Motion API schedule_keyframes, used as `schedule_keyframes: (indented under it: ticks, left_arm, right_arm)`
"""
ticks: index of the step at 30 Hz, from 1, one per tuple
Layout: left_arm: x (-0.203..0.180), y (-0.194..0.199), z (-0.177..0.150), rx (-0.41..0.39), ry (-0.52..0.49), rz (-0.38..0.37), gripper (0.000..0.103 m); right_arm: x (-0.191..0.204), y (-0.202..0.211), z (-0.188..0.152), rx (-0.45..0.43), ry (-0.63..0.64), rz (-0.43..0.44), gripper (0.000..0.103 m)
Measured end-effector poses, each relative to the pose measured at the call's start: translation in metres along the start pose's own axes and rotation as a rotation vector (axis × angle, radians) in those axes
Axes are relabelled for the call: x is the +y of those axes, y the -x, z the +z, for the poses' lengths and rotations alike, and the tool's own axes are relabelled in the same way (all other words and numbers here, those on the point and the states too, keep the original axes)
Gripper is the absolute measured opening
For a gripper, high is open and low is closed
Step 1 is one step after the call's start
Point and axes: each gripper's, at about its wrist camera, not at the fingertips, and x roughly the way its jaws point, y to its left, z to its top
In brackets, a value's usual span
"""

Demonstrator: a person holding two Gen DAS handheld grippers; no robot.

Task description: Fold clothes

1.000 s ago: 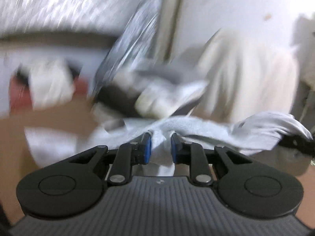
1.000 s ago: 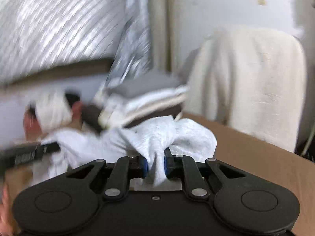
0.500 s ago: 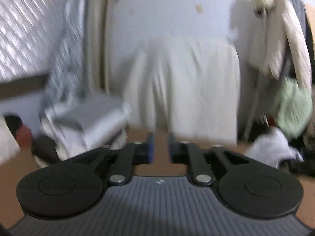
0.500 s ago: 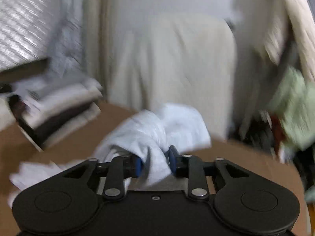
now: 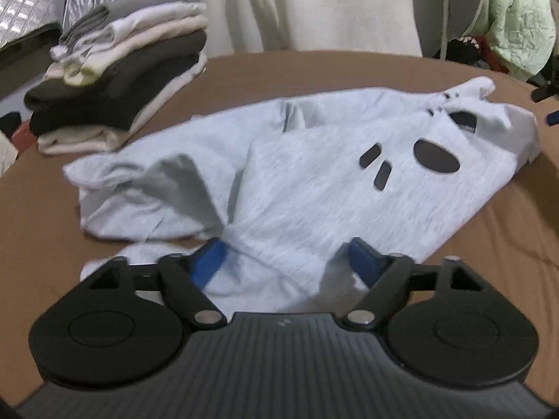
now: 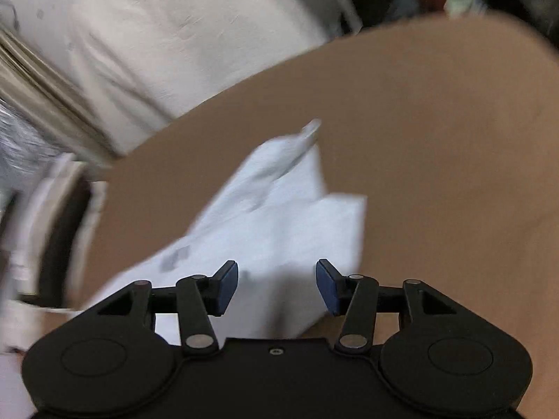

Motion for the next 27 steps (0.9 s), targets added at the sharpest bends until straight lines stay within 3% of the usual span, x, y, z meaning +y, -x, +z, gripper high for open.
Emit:
schedule_keyframes:
  ticks: [2, 4, 9, 10, 12, 13, 14, 17, 20, 24, 25, 26, 27]
  left_arm:
    - [0.000, -0.004, 0.003, -0.015, 0.007, -0.015, 0.099]
    - [0.001, -0.015, 0.003, -0.002, 0.010, -0.019, 0.101]
    - [0.004, -0.028, 0.000, 0.000, 0.022, -0.027, 0.101]
    - [0.004, -0.027, 0.002, -0.005, 0.020, -0.024, 0.096]
    - [0.004, -0.026, 0.005, -0.013, 0.017, -0.019, 0.073]
    - [0.004, -0.026, 0.006, -0.018, 0.016, -0.017, 0.053]
    - [0.001, -0.023, 0.009, -0.031, -0.008, -0.002, 0.014]
    - [-0.004, -0.007, 0.021, -0.084, -0.056, 0.016, 0.010]
    - [0.001, 0.021, 0.031, -0.151, -0.044, 0.014, 0.010]
    - [0.011, 0.058, 0.037, -0.221, -0.021, 0.014, 0.010]
    - [0.014, 0.068, 0.039, -0.238, -0.015, 0.014, 0.010]
    - [0.017, 0.077, 0.041, -0.255, -0.010, 0.014, 0.010]
    - [0.019, 0.087, 0.042, -0.272, -0.004, 0.014, 0.010]
  right_arm:
    - [0.005, -0.008, -0.009, 0.048, -0.019, 0.043, 0.056]
    - [0.007, -0.017, -0.015, 0.091, -0.013, 0.030, 0.056]
    - [0.005, -0.034, -0.016, 0.141, -0.016, -0.009, 0.057]
    - [0.004, -0.031, -0.015, 0.145, -0.025, -0.006, 0.057]
    - [-0.001, -0.036, -0.015, 0.154, -0.054, 0.011, 0.059]
    - [-0.003, -0.039, -0.014, 0.161, -0.066, 0.017, 0.060]
    - [-0.005, -0.042, -0.015, 0.171, -0.076, 0.030, 0.061]
    - [-0.005, -0.051, -0.018, 0.187, -0.026, 0.048, 0.066]
    - [0.006, -0.063, -0.025, 0.174, 0.155, 0.041, 0.066]
    - [0.027, -0.056, -0.032, 0.157, 0.253, 0.026, 0.067]
    - [0.033, -0.051, -0.033, 0.145, 0.280, 0.032, 0.058]
    - [0.040, -0.042, -0.035, 0.087, 0.312, 0.015, 0.020]
    - [0.046, -0.033, -0.037, 0.030, 0.345, -0.002, 0.010]
